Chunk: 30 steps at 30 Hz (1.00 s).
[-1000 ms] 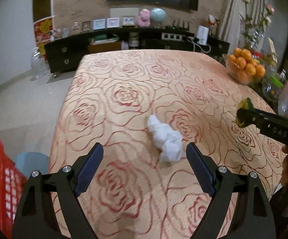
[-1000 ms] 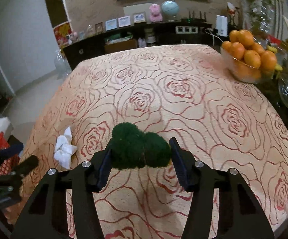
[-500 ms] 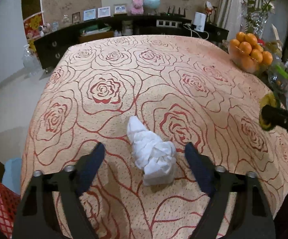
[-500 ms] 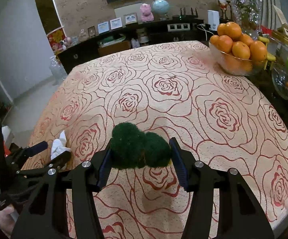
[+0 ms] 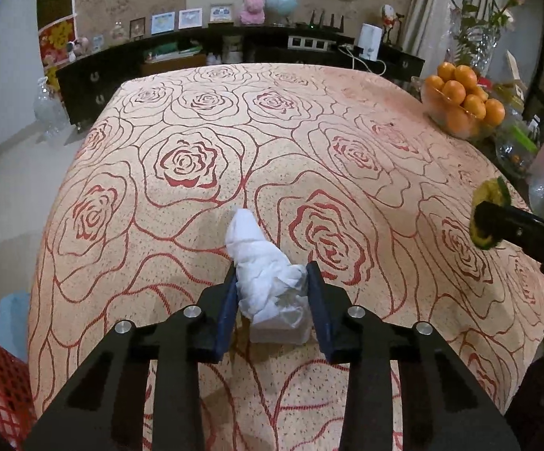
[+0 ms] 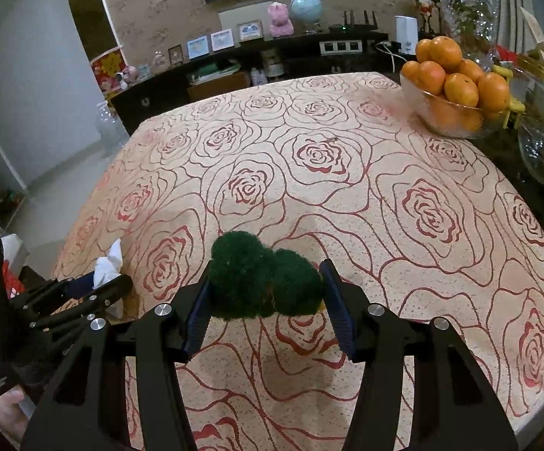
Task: Collect trash
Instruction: 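Grasp the small white tissue with the left tool while the right tool holds the sponge, then carry the tissue and sponge over the red wastebasket with both tools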
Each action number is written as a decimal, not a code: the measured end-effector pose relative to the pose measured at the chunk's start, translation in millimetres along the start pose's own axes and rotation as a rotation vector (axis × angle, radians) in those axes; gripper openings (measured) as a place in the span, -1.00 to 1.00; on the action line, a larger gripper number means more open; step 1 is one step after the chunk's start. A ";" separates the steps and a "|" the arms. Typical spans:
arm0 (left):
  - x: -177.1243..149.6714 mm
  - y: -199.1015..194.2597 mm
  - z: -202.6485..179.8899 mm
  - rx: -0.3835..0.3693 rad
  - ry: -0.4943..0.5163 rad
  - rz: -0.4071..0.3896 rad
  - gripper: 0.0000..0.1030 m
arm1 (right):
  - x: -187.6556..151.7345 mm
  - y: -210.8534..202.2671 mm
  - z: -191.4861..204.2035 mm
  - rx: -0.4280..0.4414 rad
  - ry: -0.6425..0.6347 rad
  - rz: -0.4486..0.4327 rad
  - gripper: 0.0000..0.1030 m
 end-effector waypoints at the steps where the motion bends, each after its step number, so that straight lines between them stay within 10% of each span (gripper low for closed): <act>1: -0.7 -2.3 1.0 0.000 -0.003 -0.002 -0.35 | 0.7 -0.3 0.3 0.002 -0.001 -0.001 0.02; 30: -0.3 -101.5 46.0 0.154 -0.031 -0.160 -0.35 | -0.3 -14.5 19.4 0.063 -0.022 -0.042 0.02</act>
Point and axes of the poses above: each gripper's, at about its wrist camera, not at the fingertips, and y roughly the way its jaws point, z to its left, x to its top, the point moved 2 cm from there along y, roughly the way its jaws point, and after that the axes turned 8 degrees about -z, right-handed, at the moved point
